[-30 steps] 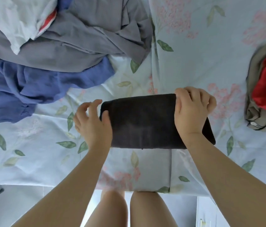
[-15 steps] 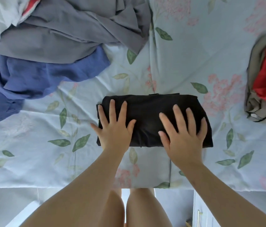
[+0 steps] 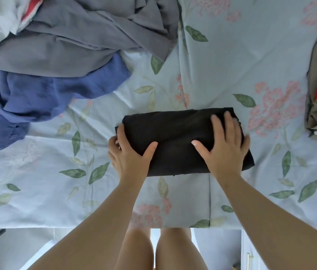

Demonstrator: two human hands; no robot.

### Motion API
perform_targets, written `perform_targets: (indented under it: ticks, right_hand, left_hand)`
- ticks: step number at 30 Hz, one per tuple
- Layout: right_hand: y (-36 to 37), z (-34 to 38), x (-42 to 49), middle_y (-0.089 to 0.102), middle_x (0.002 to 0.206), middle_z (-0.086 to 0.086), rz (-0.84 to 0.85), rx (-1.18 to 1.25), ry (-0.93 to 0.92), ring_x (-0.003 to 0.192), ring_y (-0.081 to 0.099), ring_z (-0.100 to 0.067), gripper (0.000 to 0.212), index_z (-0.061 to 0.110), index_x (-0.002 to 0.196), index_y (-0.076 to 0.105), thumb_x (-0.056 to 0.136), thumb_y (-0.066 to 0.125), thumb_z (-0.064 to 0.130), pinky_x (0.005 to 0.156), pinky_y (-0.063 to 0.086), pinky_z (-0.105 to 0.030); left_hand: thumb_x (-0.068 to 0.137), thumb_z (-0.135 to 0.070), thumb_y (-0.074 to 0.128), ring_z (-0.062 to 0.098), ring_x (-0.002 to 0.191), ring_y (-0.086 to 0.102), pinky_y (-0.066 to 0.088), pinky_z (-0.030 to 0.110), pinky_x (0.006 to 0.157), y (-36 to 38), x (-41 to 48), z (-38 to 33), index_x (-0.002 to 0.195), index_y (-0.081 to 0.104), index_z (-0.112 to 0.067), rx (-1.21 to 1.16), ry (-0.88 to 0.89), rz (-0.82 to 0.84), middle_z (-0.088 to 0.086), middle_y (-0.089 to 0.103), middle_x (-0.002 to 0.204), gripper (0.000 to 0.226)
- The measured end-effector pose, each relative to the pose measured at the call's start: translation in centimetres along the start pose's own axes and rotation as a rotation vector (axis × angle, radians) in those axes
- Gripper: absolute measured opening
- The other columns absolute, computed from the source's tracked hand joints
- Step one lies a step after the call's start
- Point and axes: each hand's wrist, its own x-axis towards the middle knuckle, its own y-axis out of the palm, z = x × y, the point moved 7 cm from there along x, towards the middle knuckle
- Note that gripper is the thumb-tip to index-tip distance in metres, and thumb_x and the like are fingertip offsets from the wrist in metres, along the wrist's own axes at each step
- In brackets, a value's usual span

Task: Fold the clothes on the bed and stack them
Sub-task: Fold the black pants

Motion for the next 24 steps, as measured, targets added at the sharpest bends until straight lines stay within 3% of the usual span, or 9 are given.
perform_targets:
  ticks: [3,6,8,12,16,24]
  right_hand:
    - [0.2,-1.5,-2.4,0.022,0.154,-0.006,0.145,0.22,0.475,0.134,0.031,-0.035,0.096,0.033,0.147,0.019,0.069,0.062,0.068,0.101,0.031,-0.056]
    - [-0.5,-1.5,-2.6,0.036,0.144,-0.007,0.224,0.404,0.565,0.126,0.039,-0.033,0.098,0.035,0.147,0.013,0.07,0.069,0.06,0.1,0.037,-0.049]
    - [-0.8,-2.3,-2.6,0.044,0.139,-0.003,0.297,0.565,0.621,0.124,0.045,-0.03,0.094,0.031,0.146,0.019,0.071,0.072,0.055,0.098,0.043,-0.046]
    - [-2.3,-2.3,-5.2,0.055,0.116,0.002,0.483,0.922,0.809,0.096,0.06,-0.027,0.063,0.025,0.129,0.041,0.077,0.072,0.043,0.061,0.054,-0.036]
    - [-5.3,-2.0,-8.8,0.057,0.102,0.005,0.525,1.012,0.814,0.085,0.059,-0.021,0.05,0.024,0.124,0.046,0.082,0.069,0.04,0.059,0.055,-0.034]
    - [-14.5,-4.0,-9.1,0.057,0.107,0.007,0.308,1.151,0.727,0.089,0.059,-0.016,0.046,0.028,0.121,0.045,0.083,0.067,0.042,0.064,0.053,-0.032]
  left_hand:
    - [0.062,-0.049,0.08,0.028,0.125,0.036,0.042,0.05,0.101,-0.1,-0.1,1.2,0.141,0.021,-0.03,-0.204,-0.237,0.059,0.004,0.033,0.136,0.1]
    - [0.063,-0.042,0.084,0.026,0.107,0.054,0.055,0.045,0.081,-0.3,0.2,1.6,0.133,0.032,-0.021,-0.326,-0.302,0.19,-0.001,0.048,0.119,0.089]
    - [0.066,-0.04,0.083,0.026,0.097,0.061,0.057,0.037,0.064,-0.7,0.4,1.3,0.125,0.042,-0.017,-0.352,-0.328,0.302,0.002,0.057,0.112,0.076]
    - [0.072,-0.038,0.078,0.03,0.088,0.066,0.055,0.036,0.063,-2.8,-0.4,0.3,0.115,0.056,-0.016,-0.384,-0.341,0.466,0.009,0.066,0.102,0.053]
    - [0.076,-0.034,0.077,0.029,0.085,0.067,0.057,0.036,0.063,-5.9,-3.3,-0.5,0.112,0.058,-0.016,-0.392,-0.287,0.527,0.009,0.067,0.1,0.044]
    - [0.07,-0.035,0.081,0.03,0.084,0.067,0.051,0.029,0.055,-9.3,-8.3,-8.5,0.115,0.058,-0.015,-0.436,-0.106,0.5,0.009,0.068,0.1,0.055]
